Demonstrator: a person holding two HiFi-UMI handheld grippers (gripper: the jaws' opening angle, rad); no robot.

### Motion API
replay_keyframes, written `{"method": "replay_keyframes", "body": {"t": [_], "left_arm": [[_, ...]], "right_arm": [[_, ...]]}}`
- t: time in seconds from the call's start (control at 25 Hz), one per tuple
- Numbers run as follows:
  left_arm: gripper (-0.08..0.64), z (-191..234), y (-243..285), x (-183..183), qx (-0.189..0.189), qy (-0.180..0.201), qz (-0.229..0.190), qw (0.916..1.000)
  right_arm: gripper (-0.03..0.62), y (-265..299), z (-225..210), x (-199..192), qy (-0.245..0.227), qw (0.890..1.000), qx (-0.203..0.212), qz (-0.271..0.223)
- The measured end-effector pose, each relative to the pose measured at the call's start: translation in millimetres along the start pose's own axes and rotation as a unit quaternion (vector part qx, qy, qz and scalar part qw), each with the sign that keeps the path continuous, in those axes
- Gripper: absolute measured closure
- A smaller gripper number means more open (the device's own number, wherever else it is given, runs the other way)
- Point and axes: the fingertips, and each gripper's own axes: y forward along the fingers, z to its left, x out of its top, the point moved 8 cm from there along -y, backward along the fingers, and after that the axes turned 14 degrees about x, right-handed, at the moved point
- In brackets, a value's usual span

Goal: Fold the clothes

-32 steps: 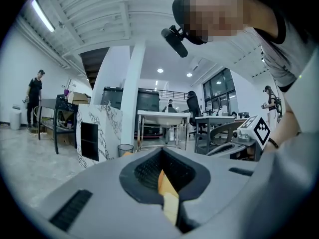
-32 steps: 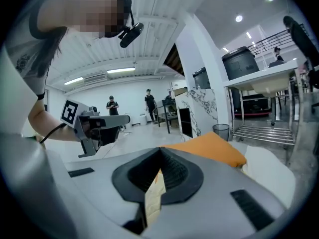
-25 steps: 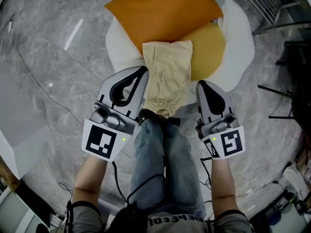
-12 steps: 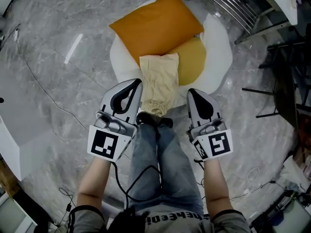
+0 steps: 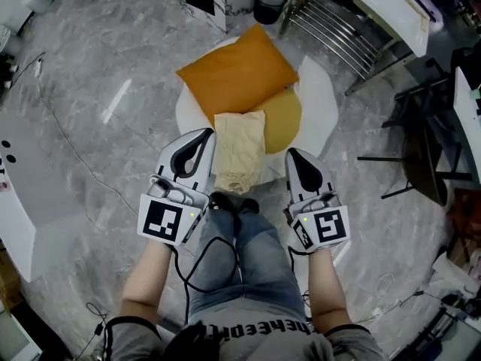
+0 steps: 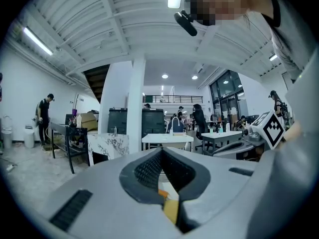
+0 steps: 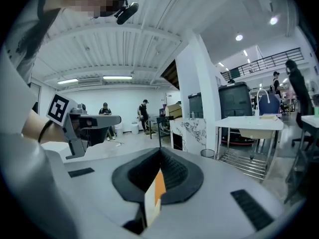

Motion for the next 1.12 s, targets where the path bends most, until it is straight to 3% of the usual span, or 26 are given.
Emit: {"method": "replay_keyframes", "body": {"t": [0.64, 1.12], "left_arm": [[0.557, -8.9, -47.2, 108.5, 0.012, 0.027, -0.074, 0.9968], [0.557, -23.2, -74.6, 148.2, 0.017, 0.032, -0.125, 0.9916]], "right_arm": [[0.591, -55.2, 37.5, 92.9, -0.047, 0.997, -0.043, -0.04], [0.59, -86.5, 63.0, 125.6, -0.08, 0.992, -0.071, -0.072]]}}
